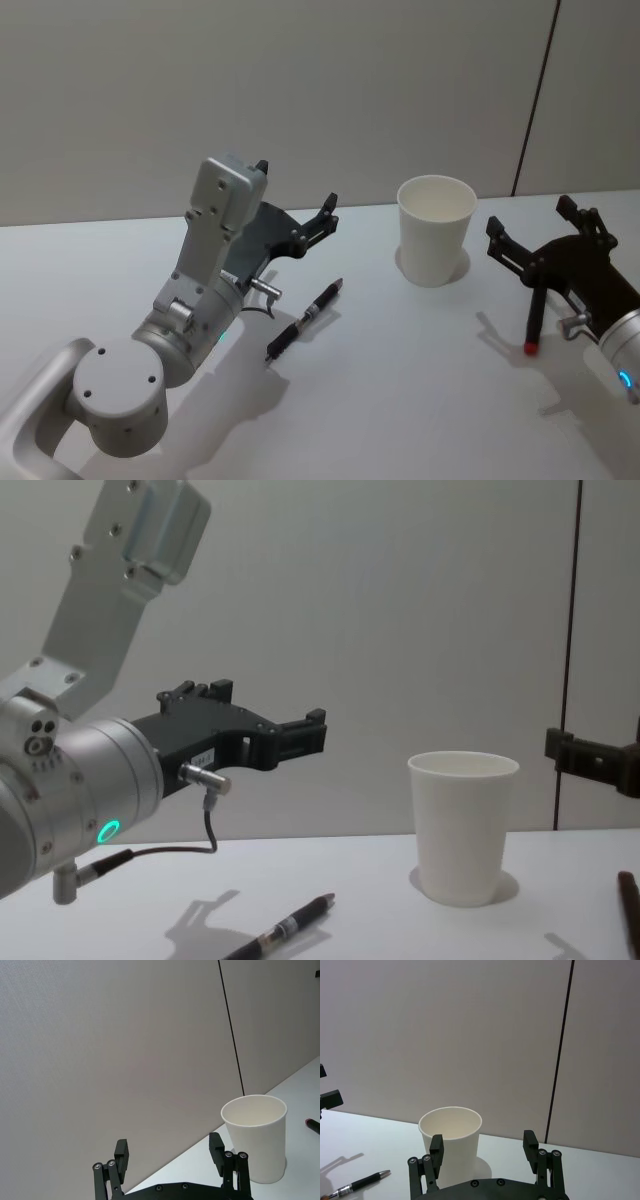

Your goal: Place the pen into the pen holder.

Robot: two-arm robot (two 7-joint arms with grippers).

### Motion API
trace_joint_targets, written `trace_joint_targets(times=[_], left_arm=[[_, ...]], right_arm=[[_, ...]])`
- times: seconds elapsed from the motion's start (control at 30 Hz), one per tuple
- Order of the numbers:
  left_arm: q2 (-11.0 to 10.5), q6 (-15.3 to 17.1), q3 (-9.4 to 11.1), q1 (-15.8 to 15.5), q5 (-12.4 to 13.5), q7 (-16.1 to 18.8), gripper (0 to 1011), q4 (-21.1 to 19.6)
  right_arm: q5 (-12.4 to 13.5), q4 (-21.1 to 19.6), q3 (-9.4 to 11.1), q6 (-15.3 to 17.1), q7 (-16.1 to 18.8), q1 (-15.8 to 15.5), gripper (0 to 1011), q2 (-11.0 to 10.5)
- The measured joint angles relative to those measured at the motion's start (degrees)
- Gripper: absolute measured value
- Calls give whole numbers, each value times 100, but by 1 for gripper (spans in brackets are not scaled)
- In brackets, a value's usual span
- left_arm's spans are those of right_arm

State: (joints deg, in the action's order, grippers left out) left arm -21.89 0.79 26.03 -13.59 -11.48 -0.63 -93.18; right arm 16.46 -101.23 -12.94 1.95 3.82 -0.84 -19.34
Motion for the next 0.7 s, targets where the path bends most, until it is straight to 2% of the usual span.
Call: trace_joint_targets(times=[0.7], left_arm=[[0, 0, 0, 0, 0, 0, 1001, 0]], right_arm=[[0, 0, 0, 0, 0, 0, 1001, 0]])
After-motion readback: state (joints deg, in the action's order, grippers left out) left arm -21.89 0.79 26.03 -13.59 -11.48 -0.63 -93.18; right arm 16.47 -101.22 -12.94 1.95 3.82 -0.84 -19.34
